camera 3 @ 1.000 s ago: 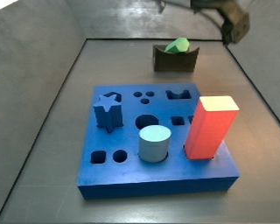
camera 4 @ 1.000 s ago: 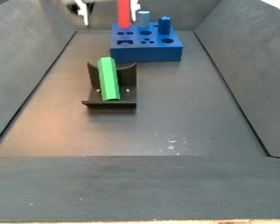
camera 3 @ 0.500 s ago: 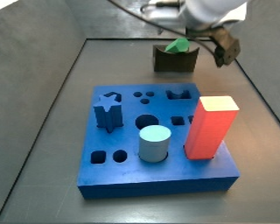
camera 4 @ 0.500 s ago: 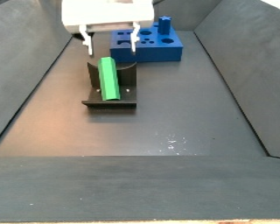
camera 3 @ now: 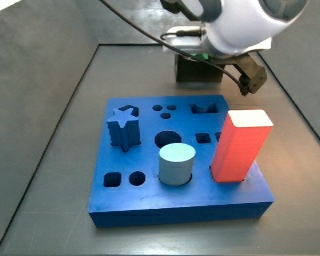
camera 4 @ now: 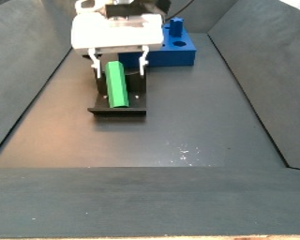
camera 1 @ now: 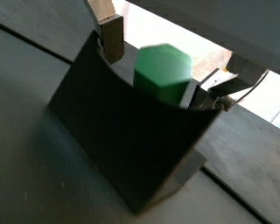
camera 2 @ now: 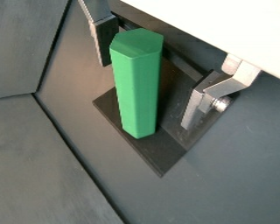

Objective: Pick up the hexagon object. Move up. Place the hexagon object on the fixture. Regrasp the hexagon object. Move to above the board. Insert the hexagon object.
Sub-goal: Regrasp the hexagon object, then move to above the board.

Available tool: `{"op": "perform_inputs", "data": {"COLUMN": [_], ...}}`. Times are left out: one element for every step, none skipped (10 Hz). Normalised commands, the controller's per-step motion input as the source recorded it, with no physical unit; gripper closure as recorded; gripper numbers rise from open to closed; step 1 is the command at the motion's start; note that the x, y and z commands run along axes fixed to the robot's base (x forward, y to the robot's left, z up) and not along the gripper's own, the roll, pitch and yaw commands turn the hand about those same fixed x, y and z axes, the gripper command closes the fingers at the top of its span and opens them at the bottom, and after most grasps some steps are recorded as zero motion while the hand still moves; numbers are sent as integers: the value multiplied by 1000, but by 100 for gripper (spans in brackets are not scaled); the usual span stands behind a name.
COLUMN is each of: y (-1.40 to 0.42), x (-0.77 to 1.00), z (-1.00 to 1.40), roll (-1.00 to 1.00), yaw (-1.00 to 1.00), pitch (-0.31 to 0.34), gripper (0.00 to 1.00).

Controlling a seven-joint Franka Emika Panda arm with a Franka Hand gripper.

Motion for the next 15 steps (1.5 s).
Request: {"op": "perform_inputs", "data": {"y": [4, 2, 2, 2, 2, 0, 64, 63, 55, 56, 52, 48, 45, 42, 39], "x": [34, 12, 12, 12, 12, 0, 43, 43, 44, 47, 47, 45, 42, 38, 33], "z": [-196, -176, -175, -175, -174, 0, 1000, 1000, 1000, 1000, 1000, 1000, 1000, 1000, 1000], "roll": [54, 52, 52, 52, 52, 0, 405, 395, 301, 202, 145, 107, 75, 42, 24], "yaw": [-13, -11, -7, -3, -1, 0, 100, 97, 77, 67, 55, 41, 28, 9, 1], "pitch": [10, 9, 9, 9, 9, 0, 71, 68, 37, 12, -5, -12, -14, -11, -5], "gripper": [0, 0, 0, 0, 0, 100, 100, 100, 100, 100, 100, 100, 100, 100, 100]}}
